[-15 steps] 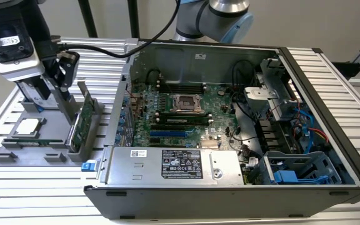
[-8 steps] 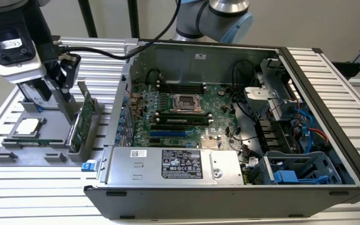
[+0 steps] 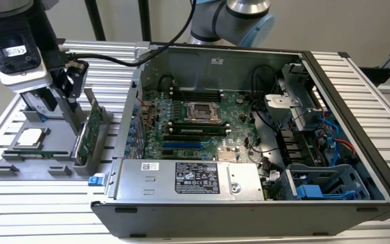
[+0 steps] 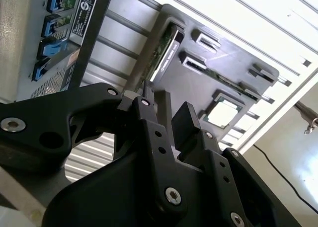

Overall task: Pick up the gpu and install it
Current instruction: 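Pick up the gpu and move the gpu toward the slot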

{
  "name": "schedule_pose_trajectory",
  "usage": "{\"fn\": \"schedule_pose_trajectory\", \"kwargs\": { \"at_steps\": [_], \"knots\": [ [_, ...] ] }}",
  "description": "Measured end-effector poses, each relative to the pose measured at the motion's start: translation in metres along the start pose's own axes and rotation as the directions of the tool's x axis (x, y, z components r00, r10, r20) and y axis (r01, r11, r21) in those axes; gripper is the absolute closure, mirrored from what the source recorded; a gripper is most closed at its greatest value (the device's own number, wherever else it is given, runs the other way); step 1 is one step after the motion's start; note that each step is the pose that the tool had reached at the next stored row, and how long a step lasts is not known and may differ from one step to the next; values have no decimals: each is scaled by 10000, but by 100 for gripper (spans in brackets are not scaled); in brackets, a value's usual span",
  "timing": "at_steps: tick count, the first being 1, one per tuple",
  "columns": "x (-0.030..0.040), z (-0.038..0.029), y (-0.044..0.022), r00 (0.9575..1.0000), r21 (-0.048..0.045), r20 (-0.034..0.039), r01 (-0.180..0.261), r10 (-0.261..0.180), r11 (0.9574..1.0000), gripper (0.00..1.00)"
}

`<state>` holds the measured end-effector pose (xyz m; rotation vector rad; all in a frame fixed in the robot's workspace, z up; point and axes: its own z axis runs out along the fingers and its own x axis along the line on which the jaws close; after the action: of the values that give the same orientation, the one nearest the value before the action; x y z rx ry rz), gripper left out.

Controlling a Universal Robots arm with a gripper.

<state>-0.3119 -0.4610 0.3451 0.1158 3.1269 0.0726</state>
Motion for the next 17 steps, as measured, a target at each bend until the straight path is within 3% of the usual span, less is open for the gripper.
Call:
{"fn": "schedule_pose_trajectory", "kwargs": {
  "at_steps": [17],
  "knots": [
    [-32,102,13,10000,0,-3,1,-1,10000,0]
  ]
}}
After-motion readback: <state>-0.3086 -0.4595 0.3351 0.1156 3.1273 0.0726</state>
